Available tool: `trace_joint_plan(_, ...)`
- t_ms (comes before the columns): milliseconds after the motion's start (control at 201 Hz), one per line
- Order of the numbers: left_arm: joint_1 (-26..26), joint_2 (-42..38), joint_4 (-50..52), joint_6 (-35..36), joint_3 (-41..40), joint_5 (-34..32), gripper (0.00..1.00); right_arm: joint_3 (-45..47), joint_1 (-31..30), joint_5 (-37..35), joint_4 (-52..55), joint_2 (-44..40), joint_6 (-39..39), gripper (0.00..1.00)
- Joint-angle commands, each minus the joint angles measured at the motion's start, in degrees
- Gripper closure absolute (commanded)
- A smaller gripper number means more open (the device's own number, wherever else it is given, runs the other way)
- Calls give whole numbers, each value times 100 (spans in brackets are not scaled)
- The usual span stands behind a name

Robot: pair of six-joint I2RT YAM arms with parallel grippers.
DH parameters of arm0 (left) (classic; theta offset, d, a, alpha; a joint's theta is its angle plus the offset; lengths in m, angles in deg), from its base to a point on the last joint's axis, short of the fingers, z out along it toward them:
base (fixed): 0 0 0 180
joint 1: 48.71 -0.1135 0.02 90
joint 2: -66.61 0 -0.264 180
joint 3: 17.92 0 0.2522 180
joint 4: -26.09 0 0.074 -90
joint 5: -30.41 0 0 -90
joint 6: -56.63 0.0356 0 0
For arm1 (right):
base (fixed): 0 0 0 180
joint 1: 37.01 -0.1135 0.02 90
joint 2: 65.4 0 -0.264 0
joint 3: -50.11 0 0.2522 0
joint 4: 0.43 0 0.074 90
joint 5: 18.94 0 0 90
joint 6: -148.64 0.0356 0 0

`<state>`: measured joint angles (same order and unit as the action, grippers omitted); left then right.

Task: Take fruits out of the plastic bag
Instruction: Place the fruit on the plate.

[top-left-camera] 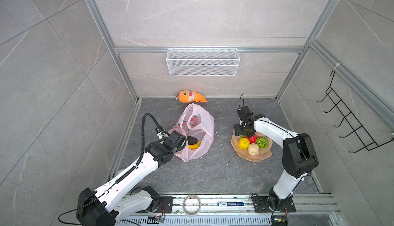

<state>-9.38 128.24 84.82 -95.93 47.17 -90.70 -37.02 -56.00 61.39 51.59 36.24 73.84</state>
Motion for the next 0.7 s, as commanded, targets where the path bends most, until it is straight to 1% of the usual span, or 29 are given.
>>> trace_joint_plan(0, -17, -72, 103, -68, 119, -79, 100, 75, 25, -46, -29, -41, 18, 27)
trace_joint_plan(334, -21, -130, 100, -64, 72, -79, 100, 59, 26, -44, -3, -169, 53, 20)
trace_joint_plan(697, -16, -151, 78, -50, 52, -83, 100, -2, 26, 15, 205, -513, 62, 18)
